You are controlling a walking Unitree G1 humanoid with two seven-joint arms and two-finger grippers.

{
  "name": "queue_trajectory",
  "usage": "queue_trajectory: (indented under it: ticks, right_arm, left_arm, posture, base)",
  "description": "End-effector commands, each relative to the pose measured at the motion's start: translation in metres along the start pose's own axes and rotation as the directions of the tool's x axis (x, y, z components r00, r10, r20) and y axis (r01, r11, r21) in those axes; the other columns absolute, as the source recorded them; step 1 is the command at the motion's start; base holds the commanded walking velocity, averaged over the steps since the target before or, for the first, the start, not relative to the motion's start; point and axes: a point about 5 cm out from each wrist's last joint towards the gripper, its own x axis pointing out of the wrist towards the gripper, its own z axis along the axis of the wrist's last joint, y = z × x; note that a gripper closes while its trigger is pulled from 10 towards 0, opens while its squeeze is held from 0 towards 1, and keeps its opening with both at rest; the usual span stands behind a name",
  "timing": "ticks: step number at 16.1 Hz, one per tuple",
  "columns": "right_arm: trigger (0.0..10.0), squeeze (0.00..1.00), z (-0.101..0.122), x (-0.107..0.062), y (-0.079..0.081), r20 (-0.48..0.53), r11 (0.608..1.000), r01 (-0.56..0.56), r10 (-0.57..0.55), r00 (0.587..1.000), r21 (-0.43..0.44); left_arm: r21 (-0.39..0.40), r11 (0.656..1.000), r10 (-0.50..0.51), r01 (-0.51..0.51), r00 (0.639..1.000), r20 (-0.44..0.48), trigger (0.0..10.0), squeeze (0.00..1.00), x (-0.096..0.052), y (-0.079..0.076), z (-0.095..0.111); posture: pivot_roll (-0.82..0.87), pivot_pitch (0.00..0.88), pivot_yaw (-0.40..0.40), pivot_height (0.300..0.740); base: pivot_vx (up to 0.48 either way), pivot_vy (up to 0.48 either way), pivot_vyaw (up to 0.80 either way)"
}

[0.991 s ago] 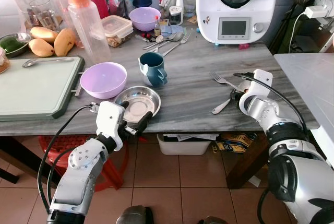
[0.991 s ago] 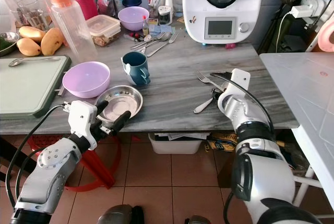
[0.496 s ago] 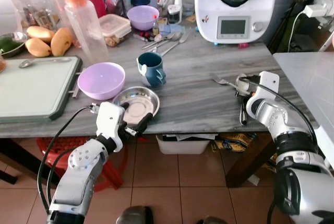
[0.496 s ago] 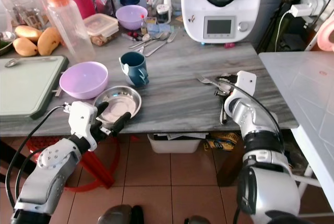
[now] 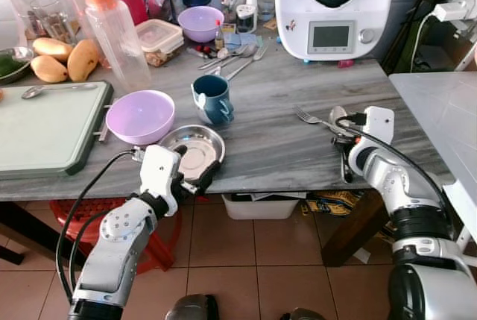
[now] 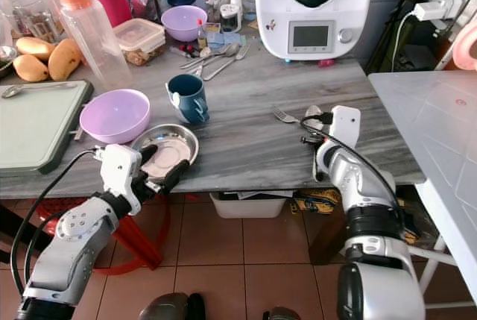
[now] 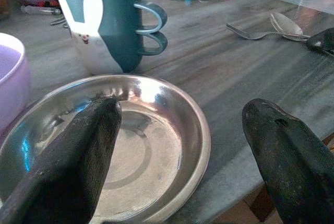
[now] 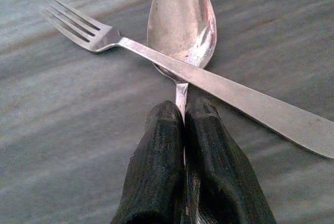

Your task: Setting the table

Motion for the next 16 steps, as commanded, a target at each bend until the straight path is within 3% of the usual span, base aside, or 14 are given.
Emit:
queue_trajectory:
  ticks: [1, 3, 5, 12, 16]
  right_arm:
    - [0.3, 0.00, -0.025, 0.005, 0.004, -0.106, 1.000, -0.006, 0.009, 0.994, 0.027]
    - [0.4, 0.00, -0.020, 0.010, 0.014, -0.083, 0.998, -0.044, 0.047, 0.995, 0.041]
    - [0.1, 0.00, -0.015, 0.015, 0.020, -0.062, 0.997, -0.075, 0.075, 0.995, -0.007]
    - [0.0, 0.00, -0.010, 0.024, 0.026, -0.050, 0.991, -0.116, 0.113, 0.992, -0.066]
    - [0.0, 0.00, -0.005, 0.028, 0.039, -0.036, 0.981, -0.179, 0.177, 0.984, -0.069]
  left_arm:
    - [0.014, 1.000, -0.004, 0.004, 1.000, -0.006, 10.0, 0.00, 0.001, 0.001, 0.000]
    - [0.014, 1.000, -0.001, 0.001, 1.000, -0.006, 10.0, 0.00, 0.001, 0.001, 0.000]
    - [0.016, 1.000, 0.003, -0.003, 1.000, -0.004, 10.0, 0.00, 0.002, 0.002, 0.001]
    - [0.014, 1.000, -0.001, 0.001, 1.000, -0.002, 10.0, 0.00, 0.004, 0.000, 0.001]
    - [0.015, 1.000, 0.001, -0.001, 1.000, -0.002, 10.0, 0.00, 0.004, 0.000, 0.001]
  posture:
    - [0.01, 0.004, 0.077, 0.740]
    - [0.02, 0.001, 0.075, 0.740]
    - [0.02, 0.000, 0.074, 0.740]
    - [0.02, 0.000, 0.079, 0.740]
    - [0.02, 0.000, 0.077, 0.740]
  base:
    - [0.000, 0.000, 0.00]
    - [0.000, 0.000, 0.00]
    - [0.000, 0.000, 0.00]
    - [0.000, 0.000, 0.00]
    - [0.000, 0.000, 0.00]
